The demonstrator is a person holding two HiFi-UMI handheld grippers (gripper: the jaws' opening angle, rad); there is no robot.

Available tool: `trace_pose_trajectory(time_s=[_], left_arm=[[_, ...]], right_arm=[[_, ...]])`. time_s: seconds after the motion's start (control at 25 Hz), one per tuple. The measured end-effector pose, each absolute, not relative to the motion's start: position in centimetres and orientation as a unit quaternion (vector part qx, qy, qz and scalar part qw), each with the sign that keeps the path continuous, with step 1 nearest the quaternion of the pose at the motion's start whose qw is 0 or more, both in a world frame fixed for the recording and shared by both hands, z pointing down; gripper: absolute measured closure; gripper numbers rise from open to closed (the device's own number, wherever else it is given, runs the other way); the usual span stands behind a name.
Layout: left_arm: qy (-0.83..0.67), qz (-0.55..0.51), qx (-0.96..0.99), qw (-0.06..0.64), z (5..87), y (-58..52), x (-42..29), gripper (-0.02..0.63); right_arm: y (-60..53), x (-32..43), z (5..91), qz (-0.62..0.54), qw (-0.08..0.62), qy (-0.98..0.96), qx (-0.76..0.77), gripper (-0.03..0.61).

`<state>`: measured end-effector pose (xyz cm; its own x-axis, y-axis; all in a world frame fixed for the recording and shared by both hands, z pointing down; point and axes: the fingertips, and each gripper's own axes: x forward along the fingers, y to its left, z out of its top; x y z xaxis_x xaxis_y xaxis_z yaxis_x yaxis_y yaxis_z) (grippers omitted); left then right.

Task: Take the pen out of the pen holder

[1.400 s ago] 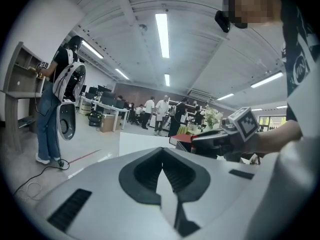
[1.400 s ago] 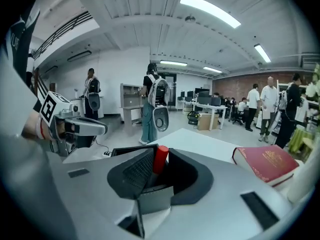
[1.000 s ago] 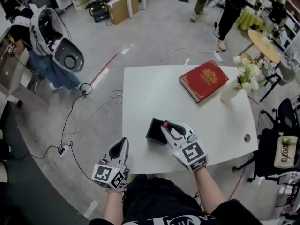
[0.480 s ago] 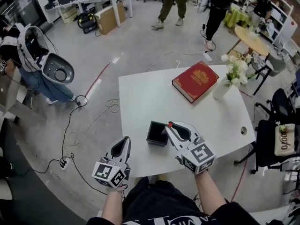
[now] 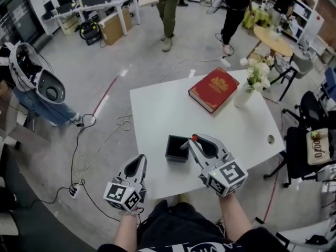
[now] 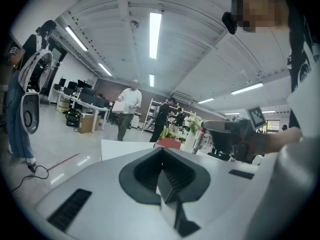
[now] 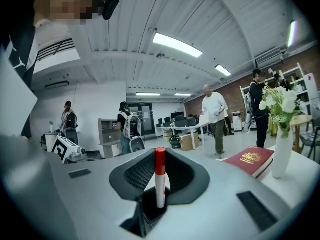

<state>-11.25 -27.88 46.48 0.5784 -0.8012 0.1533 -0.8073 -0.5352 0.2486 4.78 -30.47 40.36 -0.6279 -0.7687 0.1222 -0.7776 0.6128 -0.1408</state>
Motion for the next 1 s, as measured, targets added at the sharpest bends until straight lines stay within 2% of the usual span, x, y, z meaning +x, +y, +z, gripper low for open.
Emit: trace_pose_trajectory(time_s=[0.6,1.0], left_arm=[[-0.442,-0.011,0.885,0.145,45.1,-28.6,-11.4,0.612],[-0.429,-0.015,0.892,0.141,44.6,-28.6,-10.7,0.612]], right_arm=[[-28.2,8.1,35.2,0.049,-0.036,-0.874,0.483,0.512],[-27.0,10.9,38.1,0.051,0.009,-0.846,0.53,0.512]])
